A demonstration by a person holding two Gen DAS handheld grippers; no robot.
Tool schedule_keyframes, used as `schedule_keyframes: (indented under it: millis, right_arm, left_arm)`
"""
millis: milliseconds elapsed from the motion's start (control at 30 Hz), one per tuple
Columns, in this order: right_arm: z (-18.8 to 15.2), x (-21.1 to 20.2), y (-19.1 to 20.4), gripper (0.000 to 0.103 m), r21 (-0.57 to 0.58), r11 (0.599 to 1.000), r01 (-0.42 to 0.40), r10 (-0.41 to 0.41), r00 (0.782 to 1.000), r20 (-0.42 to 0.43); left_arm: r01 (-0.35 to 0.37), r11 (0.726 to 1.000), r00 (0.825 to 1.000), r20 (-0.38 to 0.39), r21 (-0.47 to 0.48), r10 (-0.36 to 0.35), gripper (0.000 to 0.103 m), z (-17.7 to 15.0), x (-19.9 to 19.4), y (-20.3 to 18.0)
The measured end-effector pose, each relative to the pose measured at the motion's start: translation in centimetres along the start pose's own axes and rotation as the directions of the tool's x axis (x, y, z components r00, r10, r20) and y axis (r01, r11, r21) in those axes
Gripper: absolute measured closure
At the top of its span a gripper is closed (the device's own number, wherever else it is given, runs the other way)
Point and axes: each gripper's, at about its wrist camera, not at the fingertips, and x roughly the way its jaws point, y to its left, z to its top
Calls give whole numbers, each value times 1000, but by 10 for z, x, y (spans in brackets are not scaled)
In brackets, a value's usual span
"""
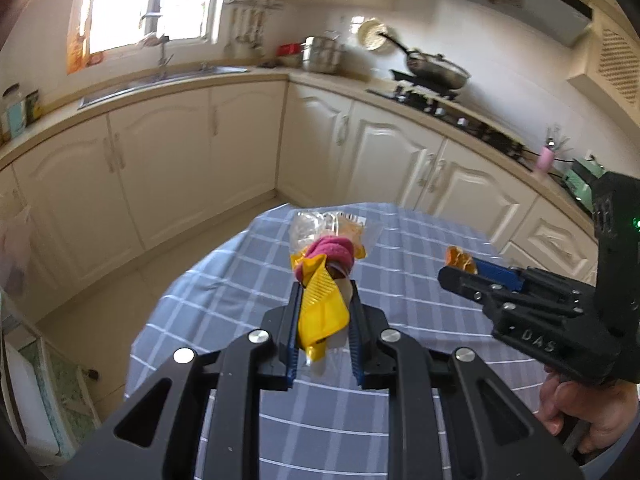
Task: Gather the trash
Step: 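Grasp the yellow-and-pink wrapped item with the left tool while the right tool grasps the orange shell, then carry the wrapped item and orange shell with both tools over the bin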
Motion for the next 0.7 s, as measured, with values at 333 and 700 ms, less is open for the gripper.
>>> schedule_keyframes:
  millis: [333, 700]
  right_arm:
    - [-9, -120, -59, 69, 106, 993, 54, -70, 985, 157]
    - [-60, -218, -154, 69, 285, 946, 153, -220, 950, 222]
  left_arm:
    - [89, 991, 994, 49, 103, -95, 84, -2, -38, -96]
    - [220, 944, 972, 25, 248, -233, 84, -12, -55, -213]
